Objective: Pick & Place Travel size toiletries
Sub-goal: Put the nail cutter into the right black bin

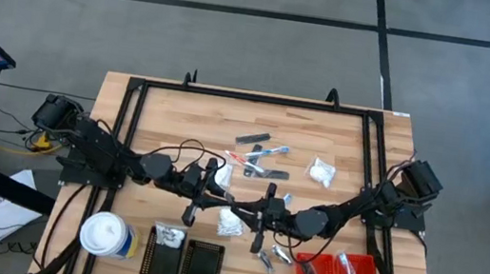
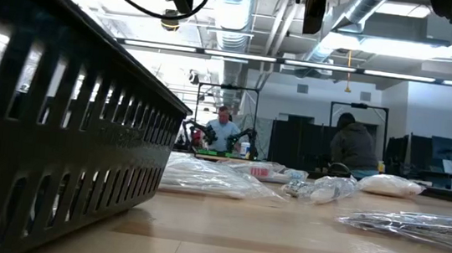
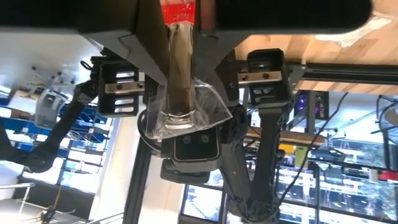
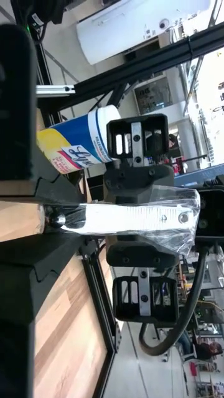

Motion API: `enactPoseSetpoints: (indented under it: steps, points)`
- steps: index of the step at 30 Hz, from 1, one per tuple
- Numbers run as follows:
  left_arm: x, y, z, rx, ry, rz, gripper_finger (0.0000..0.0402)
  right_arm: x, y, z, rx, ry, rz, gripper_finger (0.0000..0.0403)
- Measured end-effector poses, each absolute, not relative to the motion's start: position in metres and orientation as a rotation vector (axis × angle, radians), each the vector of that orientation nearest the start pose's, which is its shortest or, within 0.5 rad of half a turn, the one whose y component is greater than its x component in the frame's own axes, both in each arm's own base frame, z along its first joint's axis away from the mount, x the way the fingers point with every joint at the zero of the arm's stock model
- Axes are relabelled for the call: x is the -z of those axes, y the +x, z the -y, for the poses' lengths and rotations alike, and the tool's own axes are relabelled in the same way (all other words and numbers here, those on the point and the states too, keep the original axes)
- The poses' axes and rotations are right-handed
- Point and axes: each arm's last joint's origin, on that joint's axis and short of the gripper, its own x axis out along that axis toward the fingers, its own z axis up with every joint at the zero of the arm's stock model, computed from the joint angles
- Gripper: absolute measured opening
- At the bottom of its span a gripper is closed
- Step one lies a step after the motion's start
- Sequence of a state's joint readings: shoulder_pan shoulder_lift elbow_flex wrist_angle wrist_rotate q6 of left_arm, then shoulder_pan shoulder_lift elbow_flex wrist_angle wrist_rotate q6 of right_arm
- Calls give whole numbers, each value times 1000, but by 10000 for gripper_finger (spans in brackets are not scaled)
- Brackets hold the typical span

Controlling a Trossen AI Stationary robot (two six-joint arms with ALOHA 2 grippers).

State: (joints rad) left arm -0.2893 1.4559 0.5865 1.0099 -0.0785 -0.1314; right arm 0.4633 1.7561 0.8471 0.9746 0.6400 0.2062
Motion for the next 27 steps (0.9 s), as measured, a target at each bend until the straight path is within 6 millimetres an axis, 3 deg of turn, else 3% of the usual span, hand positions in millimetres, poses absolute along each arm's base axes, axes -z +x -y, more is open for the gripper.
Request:
enactPoseSetpoints:
  steps: [11,19,24,27]
  points:
    - [-230,277,82,266,-169,110,41,-212,326,-148,145,221,63,120]
    - [-237,272,80,278,-212,76,35,-227,314,-160,106,156,82,182]
    - [-245,261,74,312,-295,-28,35,-239,304,-168,73,115,100,204]
    - [-248,254,69,418,-387,-164,35,-243,300,-170,61,96,98,209]
